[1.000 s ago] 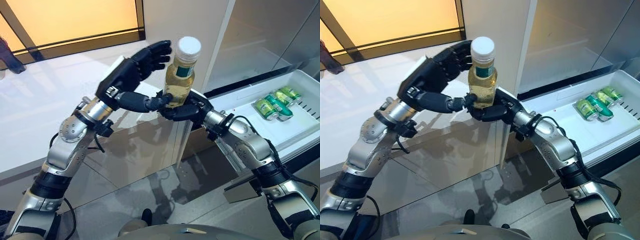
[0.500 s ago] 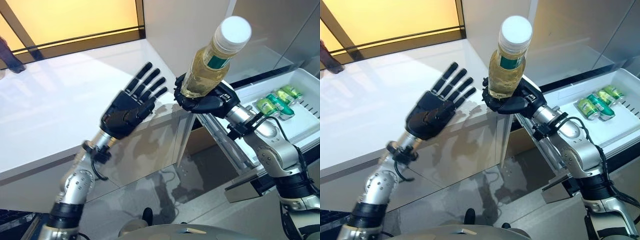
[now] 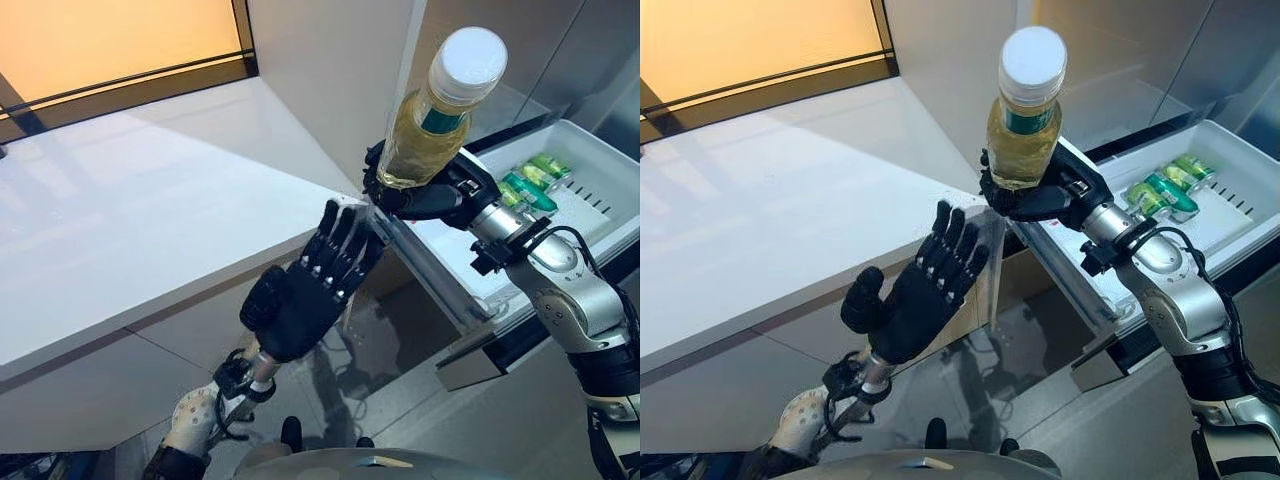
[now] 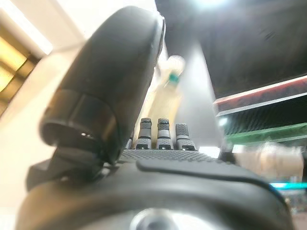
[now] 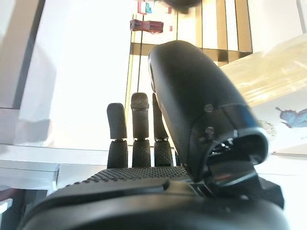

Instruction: Put drinks into fridge and close the fridge

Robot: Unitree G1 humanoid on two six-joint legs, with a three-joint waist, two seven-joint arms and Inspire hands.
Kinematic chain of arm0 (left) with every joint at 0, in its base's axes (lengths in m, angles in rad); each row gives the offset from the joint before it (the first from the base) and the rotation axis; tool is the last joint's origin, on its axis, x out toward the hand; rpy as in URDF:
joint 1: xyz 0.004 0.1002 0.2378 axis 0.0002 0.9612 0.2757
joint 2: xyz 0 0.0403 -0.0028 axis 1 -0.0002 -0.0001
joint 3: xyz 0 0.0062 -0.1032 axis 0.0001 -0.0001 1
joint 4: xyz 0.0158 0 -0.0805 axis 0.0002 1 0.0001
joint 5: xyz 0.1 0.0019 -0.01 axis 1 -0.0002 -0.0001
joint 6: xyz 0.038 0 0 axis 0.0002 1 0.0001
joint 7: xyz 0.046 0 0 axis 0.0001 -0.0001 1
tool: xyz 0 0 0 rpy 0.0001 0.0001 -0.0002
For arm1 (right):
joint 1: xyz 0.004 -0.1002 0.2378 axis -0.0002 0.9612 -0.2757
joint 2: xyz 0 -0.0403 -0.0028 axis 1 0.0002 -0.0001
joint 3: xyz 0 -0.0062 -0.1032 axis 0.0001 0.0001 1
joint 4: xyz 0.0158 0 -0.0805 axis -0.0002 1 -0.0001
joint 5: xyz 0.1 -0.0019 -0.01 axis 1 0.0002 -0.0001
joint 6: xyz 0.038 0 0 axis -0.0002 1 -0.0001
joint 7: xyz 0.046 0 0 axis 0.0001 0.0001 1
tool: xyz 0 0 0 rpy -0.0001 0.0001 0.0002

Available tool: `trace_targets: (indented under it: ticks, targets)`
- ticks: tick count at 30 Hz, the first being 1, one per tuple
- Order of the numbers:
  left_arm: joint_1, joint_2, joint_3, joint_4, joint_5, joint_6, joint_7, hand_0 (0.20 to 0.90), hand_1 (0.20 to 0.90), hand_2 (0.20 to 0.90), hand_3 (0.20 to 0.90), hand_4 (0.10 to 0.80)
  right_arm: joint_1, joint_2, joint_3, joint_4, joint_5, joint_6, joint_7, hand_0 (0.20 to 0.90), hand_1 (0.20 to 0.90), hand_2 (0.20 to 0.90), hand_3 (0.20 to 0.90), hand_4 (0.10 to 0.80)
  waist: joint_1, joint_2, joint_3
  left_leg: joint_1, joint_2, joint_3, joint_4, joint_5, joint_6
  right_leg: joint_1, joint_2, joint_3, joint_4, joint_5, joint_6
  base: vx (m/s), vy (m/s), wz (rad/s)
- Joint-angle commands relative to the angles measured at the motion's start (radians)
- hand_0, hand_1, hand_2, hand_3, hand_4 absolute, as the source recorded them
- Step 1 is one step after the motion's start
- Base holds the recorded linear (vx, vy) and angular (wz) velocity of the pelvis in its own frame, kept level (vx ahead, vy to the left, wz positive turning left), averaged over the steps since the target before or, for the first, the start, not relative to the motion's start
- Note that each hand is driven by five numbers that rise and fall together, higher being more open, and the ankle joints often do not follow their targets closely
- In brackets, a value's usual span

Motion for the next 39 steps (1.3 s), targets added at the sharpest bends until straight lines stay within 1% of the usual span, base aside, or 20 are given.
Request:
trace_targets:
  ticks: [1,2,5,6,7,8,10,13,14,15,17,18,19,22,24,25,28,31,35,39]
  targets:
    - [0.044,-0.026,0.016,0.098,0.190,0.055,-0.159,0.900,0.900,0.900,0.900,0.800,-0.093,-0.023,-0.183,-0.119,0.152,-0.156,0.039,0.300,0.300,0.300,0.200,0.100,0.023,-0.038,-0.090,0.038,-0.021,0.042,0.002,-0.125,0.013,-0.068,-0.015,0.014,0.020,0.071,0.058,-0.022,0.031,-0.01]
    - [0.050,-0.029,0.021,0.120,0.212,0.052,-0.166,0.900,0.900,0.900,0.900,0.800,-0.087,-0.025,-0.186,-0.119,0.157,-0.155,0.046,0.300,0.300,0.300,0.200,0.100,0.023,-0.038,-0.090,0.037,-0.022,0.043,0.002,-0.125,0.013,-0.069,-0.015,0.014,0.020,0.072,0.059,-0.025,0.034,-0.02]
    - [0.077,-0.054,0.071,0.268,0.334,0.020,-0.149,0.900,0.900,0.900,0.900,0.800,-0.042,-0.046,-0.204,-0.132,0.208,-0.131,0.083,0.300,0.300,0.300,0.200,0.100,0.021,-0.041,-0.091,0.032,-0.022,0.048,0.002,-0.125,0.014,-0.074,-0.016,0.018,0.019,0.073,0.062,-0.007,0.019,-0.03]
    - [0.080,-0.058,0.095,0.319,0.369,-0.007,-0.112,0.900,0.900,0.900,0.900,0.800,-0.024,-0.052,-0.211,-0.141,0.230,-0.117,0.094,0.300,0.300,0.300,0.200,0.100,0.019,-0.042,-0.093,0.031,-0.022,0.052,0.002,-0.124,0.014,-0.075,-0.016,0.019,0.019,0.073,0.064,-0.003,0.026,-0.08]
    - [0.081,-0.058,0.102,0.334,0.379,-0.009,-0.093,0.900,0.900,0.900,0.900,0.800,-0.016,-0.053,-0.214,-0.145,0.239,-0.110,0.101,0.300,0.300,0.300,0.200,0.100,0.019,-0.042,-0.094,0.030,-0.022,0.053,0.002,-0.124,0.015,-0.077,-0.016,0.020,0.019,0.073,0.064,0.029,0.027,-0.09]
    - [0.081,-0.065,0.119,0.384,0.428,-0.022,-0.066,0.900,0.900,0.900,0.900,0.800,0.001,-0.058,-0.224,-0.151,0.270,-0.088,0.112,0.300,0.300,0.300,0.200,0.100,0.015,-0.043,-0.094,0.035,-0.021,0.054,0.002,-0.134,0.015,-0.072,-0.014,0.023,0.018,0.066,0.066,0.027,0.024,-0.07]
    - [0.081,-0.069,0.131,0.443,0.465,-0.059,-0.022,0.900,0.900,0.900,0.900,0.800,0.026,-0.057,-0.237,-0.160,0.304,-0.067,0.122,0.300,0.300,0.300,0.200,0.100,0.010,-0.046,-0.094,0.033,-0.020,0.059,0.002,-0.134,0.016,-0.075,-0.013,0.027,0.018,0.067,0.067,0.008,0.021,-0.04]
    - [0.066,-0.050,0.125,0.541,0.561,-0.214,0.151,0.900,0.900,0.900,0.900,0.800,0.070,-0.040,-0.261,-0.184,0.326,-0.032,0.141,0.300,0.300,0.300,0.200,0.100,-0.007,-0.053,-0.096,0.027,-0.018,0.075,0.002,-0.133,0.019,-0.086,-0.010,0.041,0.021,0.070,0.071,-0.015,0.021,-0.05]
    - [0.058,-0.039,0.115,0.555,0.580,-0.245,0.211,0.900,0.900,0.900,0.900,0.800,0.082,-0.040,-0.269,-0.188,0.329,-0.034,0.146,0.300,0.300,0.300,0.200,0.100,-0.013,-0.055,-0.095,0.026,-0.017,0.081,0.002,-0.133,0.020,-0.090,-0.008,0.046,0.023,0.071,0.072,-0.009,0.011,-0.04]
    - [0.055,-0.033,0.112,0.562,0.586,-0.257,0.223,0.900,0.900,0.900,0.900,0.800,0.086,-0.039,-0.273,-0.191,0.330,-0.033,0.148,0.300,0.300,0.300,0.200,0.100,-0.015,-0.055,-0.095,0.026,-0.017,0.084,0.002,-0.133,0.020,-0.092,-0.008,0.048,0.024,0.071,0.072,-0.014,0.013,-0.06]
    - [0.039,-0.014,0.100,0.600,0.664,-0.357,0.313,0.900,0.900,0.900,0.900,0.800,0.103,-0.039,-0.289,-0.204,0.327,-0.033,0.148,0.300,0.300,0.300,0.200,0.100,-0.026,-0.057,-0.096,0.024,-0.015,0.097,0.002,-0.132,0.021,-0.099,-0.005,0.059,0.027,0.073,0.075,-0.015,0.023,-0.19]
    - [0.024,-0.004,0.094,0.636,0.748,-0.424,0.370,0.900,0.900,0.900,0.900,0.800,0.114,-0.039,-0.303,-0.214,0.317,-0.036,0.144,0.300,0.300,0.300,0.200,0.100,-0.035,-0.058,-0.095,0.024,-0.015,0.105,0.002,-0.131,0.022,-0.103,-0.002,0.067,0.029,0.075,0.077,-0.011,0.034,-0.32]
    - [0.015,-0.005,0.094,0.668,0.788,-0.470,0.400,0.900,0.900,0.900,0.900,0.800,0.127,-0.032,-0.314,-0.218,0.299,-0.043,0.147,0.300,0.300,0.300,0.200,0.100,-0.041,-0.058,-0.095,0.024,-0.015,0.110,0.002,-0.131,0.023,-0.107,0.000,0.075,0.031,0.076,0.078,-0.006,0.032,-0.31]
    - [-0.002,-0.016,0.102,0.744,0.878,-0.517,0.460,0.900,0.900,0.900,0.900,0.800,0.158,-0.019,-0.346,-0.219,0.237,-0.066,0.141,0.300,0.300,0.300,0.200,0.100,-0.054,-0.061,-0.097,0.026,-0.016,0.120,0.002,-0.133,0.025,-0.114,0.004,0.092,0.033,0.079,0.082,0.006,0.014,-0.25]
    - [-0.015,-0.025,0.108,0.846,0.941,-0.591,0.479,0.900,0.900,0.900,0.900,0.800,0.180,-0.014,-0.371,-0.209,0.186,-0.093,0.150,0.300,0.300,0.300,0.200,0.100,-0.065,-0.065,-0.099,0.026,-0.017,0.129,0.002,-0.135,0.025,-0.119,0.007,0.104,0.031,0.084,0.085,0.022,0.006,-0.32]
    - [-0.020,-0.028,0.107,0.887,0.958,-0.614,0.486,0.900,0.900,0.900,0.900,0.800,0.188,-0.019,-0.380,-0.204,0.165,-0.103,0.146,0.300,0.300,0.300,0.200,0.100,-0.072,-0.067,-0.099,0.027,-0.016,0.134,0.002,-0.135,0.025,-0.122,0.009,0.112,0.032,0.085,0.085,0.031,0.006,-0.25]
    - [-0.033,-0.036,0.115,0.973,0.992,-0.660,0.519,0.900,0.900,0.900,0.900,0.800,0.202,-0.051,-0.399,-0.170,0.077,-0.167,0.137,0.300,0.300,0.300,0.200,0.100,-0.086,-0.074,-0.101,0.029,-0.018,0.143,0.002,-0.140,0.026,-0.129,0.015,0.135,0.030,0.089,0.088,0.034,0.002,-0.26]
    - [-0.037,-0.032,0.119,1.022,1.016,-0.679,0.550,0.900,0.900,0.900,0.900,0.800,0.182,-0.089,-0.400,-0.137,0.050,-0.191,0.112,0.300,0.300,0.300,0.200,0.100,-0.089,-0.081,-0.100,0.029,-0.019,0.145,0.002,-0.144,0.027,-0.130,0.020,0.148,0.026,0.092,0.089,0.037,-0.020,-0.23]
    - [-0.040,-0.016,0.117,1.064,1.060,-0.673,0.591,0.900,0.900,0.900,0.900,0.800,0.099,-0.158,-0.361,-0.074,0.035,-0.167,0.075,0.300,0.300,0.300,0.200,0.100,-0.079,-0.092,-0.101,0.029,-0.021,0.139,0.002,-0.145,0.027,-0.131,0.025,0.157,0.018,0.100,0.091,0.068,-0.034,-0.13]
    - [-0.031,-0.005,0.118,1.085,1.097,-0.675,0.621,0.900,0.900,0.900,0.900,0.800,0.009,-0.227,-0.312,0.012,0.019,-0.139,0.066,0.300,0.300,0.300,0.200,0.100,-0.058,-0.104,-0.101,0.024,-0.017,0.136,0.002,-0.144,0.024,-0.131,0.026,0.150,0.010,0.104,0.095,0.065,-0.057,-0.10]
